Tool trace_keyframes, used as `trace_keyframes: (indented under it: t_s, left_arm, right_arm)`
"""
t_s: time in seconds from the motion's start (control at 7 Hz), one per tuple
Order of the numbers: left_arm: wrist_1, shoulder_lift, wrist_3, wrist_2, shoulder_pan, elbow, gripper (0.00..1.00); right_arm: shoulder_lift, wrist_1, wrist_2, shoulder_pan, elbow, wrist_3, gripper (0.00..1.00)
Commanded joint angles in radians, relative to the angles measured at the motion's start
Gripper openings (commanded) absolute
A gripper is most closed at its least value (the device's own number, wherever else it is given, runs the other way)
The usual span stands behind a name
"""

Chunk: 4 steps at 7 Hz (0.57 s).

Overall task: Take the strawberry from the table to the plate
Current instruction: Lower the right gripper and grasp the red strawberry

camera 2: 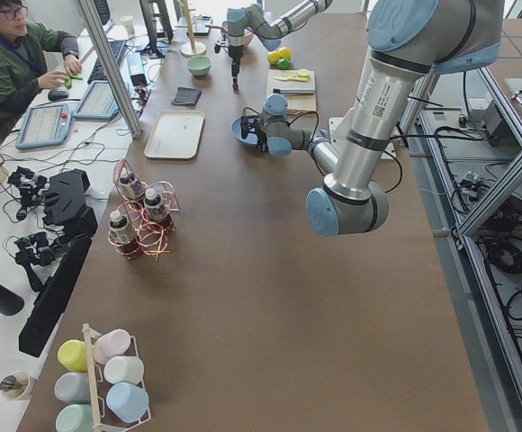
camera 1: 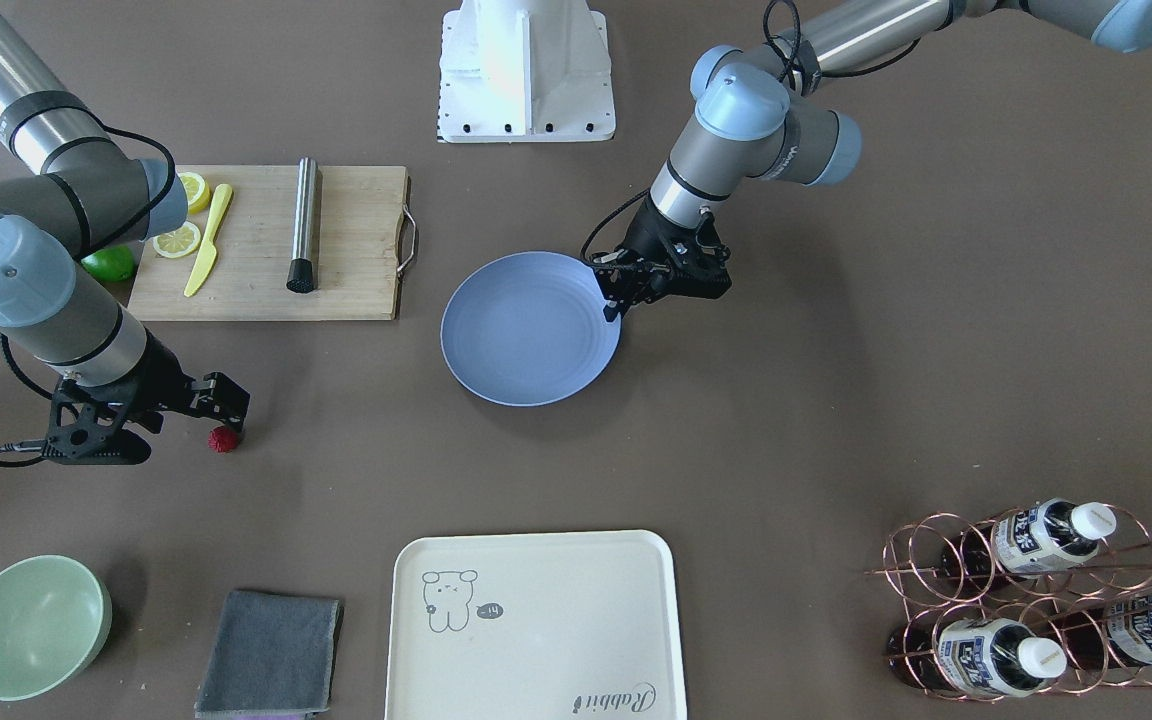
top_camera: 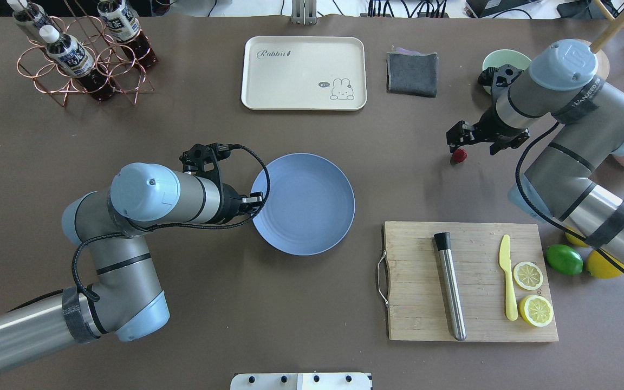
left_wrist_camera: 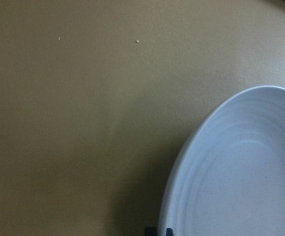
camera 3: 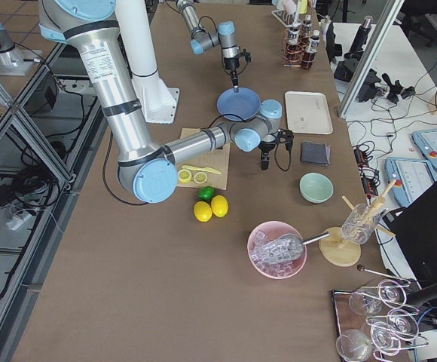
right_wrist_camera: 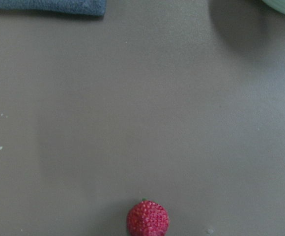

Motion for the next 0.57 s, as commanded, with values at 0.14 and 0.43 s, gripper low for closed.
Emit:
trace_keyframes:
  t_s: [0.14, 0.43]
  left_arm:
    - [-0.003, 0.01, 0.007, 0.03, -0.001, -0.01, 0.98]
    - [-0.003, 0.01, 0.007, 0.03, -0.006, -0.015, 0.98]
  right_arm:
    - [0.013, 0.003, -0.022, -0.014, -0.017, 0.0, 1.0]
    - [0.019, 0.004, -0.039, -0.029, -0.034, 0.0, 1.0]
